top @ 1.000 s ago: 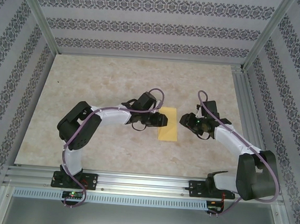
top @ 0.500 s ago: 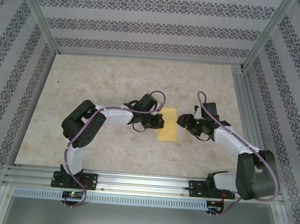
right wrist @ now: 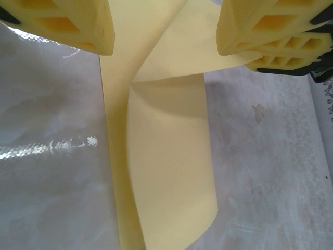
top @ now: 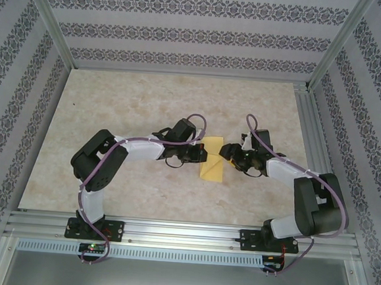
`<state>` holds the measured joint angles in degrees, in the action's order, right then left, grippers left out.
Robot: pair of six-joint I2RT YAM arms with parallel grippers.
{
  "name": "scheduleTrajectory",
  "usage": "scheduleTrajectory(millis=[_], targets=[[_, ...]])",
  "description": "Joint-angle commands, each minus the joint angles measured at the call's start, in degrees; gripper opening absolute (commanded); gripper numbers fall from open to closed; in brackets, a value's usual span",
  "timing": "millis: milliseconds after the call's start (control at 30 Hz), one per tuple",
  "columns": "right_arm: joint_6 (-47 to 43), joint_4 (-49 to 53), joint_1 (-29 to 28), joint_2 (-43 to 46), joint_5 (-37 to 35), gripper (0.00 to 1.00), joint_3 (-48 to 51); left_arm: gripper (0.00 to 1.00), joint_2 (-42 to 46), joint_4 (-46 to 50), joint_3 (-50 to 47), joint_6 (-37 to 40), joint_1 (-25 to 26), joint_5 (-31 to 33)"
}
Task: Fold a paper plane with a square sheet of paper (fold left side to right side)
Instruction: Turn over the paper at the center of the table.
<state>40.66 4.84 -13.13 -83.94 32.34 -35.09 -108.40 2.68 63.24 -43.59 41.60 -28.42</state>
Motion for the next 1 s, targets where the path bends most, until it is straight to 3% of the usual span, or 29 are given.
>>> scheduleTrajectory(millis=[0,500,967], targets=[[1.6,-3.5,-0.8,-2.4,2.1,0.55,-0.4,0.05,2.5,-2.4,-0.9,-0.7,-0.8,-0.8],[5.9,-9.6,-3.5,-5.9,4.3,0.54,-1.7,0.06,1.9,-4.2,-2.8,-1.9,-1.1,-0.8],[5.3,-8.2,-4.1,-5.2,3.7,0.34,-2.1,0.15,-0.2,-3.1,-2.3,-2.5,-1.2,0.2]])
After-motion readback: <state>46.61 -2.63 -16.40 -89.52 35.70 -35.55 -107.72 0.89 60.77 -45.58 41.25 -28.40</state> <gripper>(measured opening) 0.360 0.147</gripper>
